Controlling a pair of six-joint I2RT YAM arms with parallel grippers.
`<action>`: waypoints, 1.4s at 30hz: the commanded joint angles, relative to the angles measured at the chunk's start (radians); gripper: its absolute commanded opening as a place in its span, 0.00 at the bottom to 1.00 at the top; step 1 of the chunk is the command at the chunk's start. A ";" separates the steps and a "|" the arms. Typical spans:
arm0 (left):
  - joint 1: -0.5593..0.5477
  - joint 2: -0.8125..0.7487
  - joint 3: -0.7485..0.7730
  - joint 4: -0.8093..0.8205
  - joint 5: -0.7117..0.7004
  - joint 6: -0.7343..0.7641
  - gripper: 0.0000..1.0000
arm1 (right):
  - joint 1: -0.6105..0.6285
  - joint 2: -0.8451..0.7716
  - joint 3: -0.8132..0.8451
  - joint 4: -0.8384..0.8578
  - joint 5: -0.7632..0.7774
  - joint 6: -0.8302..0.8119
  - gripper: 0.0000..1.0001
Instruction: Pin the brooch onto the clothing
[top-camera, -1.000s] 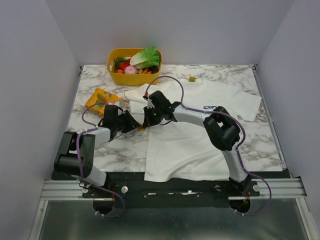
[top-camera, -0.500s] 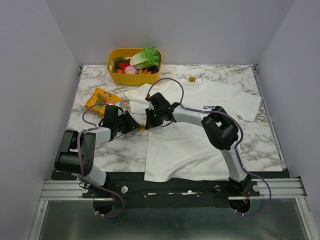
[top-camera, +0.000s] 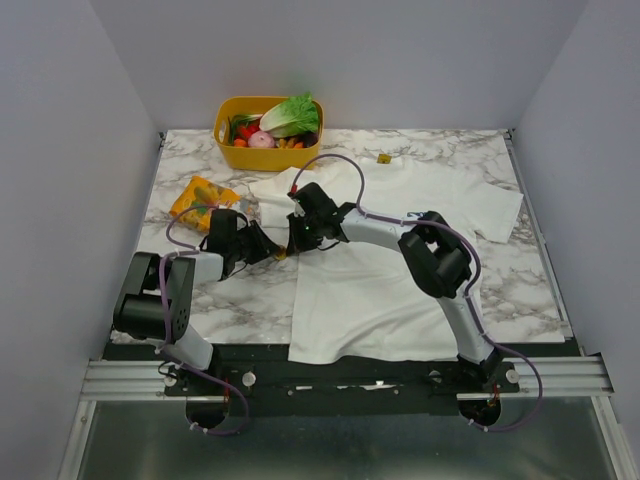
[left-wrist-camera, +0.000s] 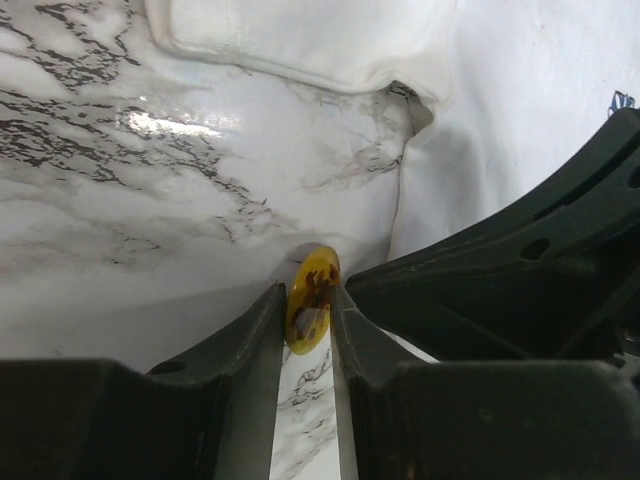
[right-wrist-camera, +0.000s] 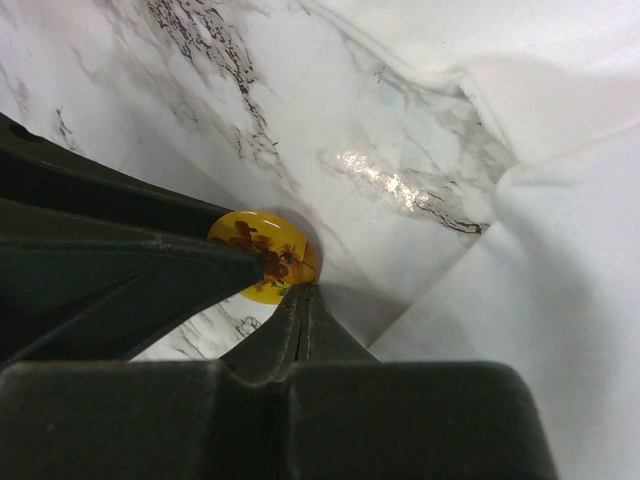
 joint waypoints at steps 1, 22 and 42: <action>0.006 0.027 0.005 -0.045 -0.007 0.022 0.27 | 0.008 0.053 0.002 -0.063 0.019 0.000 0.00; -0.010 -0.449 0.073 -0.200 0.080 0.025 0.00 | -0.038 -0.629 -0.318 -0.024 0.086 -0.147 0.52; -0.307 -0.570 0.231 -0.188 0.466 0.095 0.00 | -0.093 -1.024 -0.566 0.033 -0.271 -0.359 0.70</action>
